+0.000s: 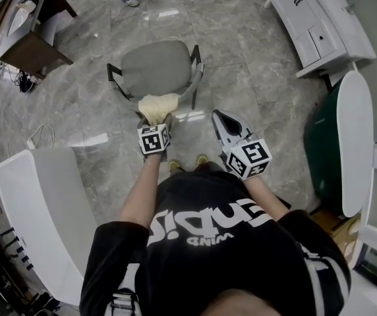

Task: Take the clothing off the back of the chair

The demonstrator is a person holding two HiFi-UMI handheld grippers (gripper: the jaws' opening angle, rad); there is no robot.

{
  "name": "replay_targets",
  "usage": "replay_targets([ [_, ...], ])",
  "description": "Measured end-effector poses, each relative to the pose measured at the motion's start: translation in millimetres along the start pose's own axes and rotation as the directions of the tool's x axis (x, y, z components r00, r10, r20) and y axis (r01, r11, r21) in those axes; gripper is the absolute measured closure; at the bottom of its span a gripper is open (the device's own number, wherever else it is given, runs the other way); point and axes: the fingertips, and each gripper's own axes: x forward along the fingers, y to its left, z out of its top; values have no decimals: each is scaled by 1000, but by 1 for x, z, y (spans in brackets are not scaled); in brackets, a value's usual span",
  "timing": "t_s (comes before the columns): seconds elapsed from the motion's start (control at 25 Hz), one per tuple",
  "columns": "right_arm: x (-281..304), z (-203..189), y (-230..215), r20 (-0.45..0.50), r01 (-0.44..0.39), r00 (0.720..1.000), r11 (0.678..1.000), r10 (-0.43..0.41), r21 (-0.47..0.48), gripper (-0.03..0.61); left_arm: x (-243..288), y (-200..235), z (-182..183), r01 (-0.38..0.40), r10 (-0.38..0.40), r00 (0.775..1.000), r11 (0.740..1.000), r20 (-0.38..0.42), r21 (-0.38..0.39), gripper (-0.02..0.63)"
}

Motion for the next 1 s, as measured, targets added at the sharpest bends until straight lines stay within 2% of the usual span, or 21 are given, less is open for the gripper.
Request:
replay_targets([
  [0.24, -1, -3, 2, -1, 1, 1000, 1000, -1, 1, 565, -9, -4, 3, 6, -6, 1000, 999, 3, 46, 374],
  [0.48, -2, -1, 1, 6, 1, 1000, 1000, -1, 2, 565, -21, -9, 14, 0, -2, 1000, 999, 30, 43, 403],
  [0.72, -3, -2, 0, 9, -2, 1000, 1000, 2, 3, 565, -47, -22, 47, 19, -24, 991, 999, 133, 44, 417],
  [1.0, -6, -3, 3, 13, -15, 1000, 1000, 15, 2, 565, -88, -49, 108, 46, -75, 960, 992, 269, 115, 417],
])
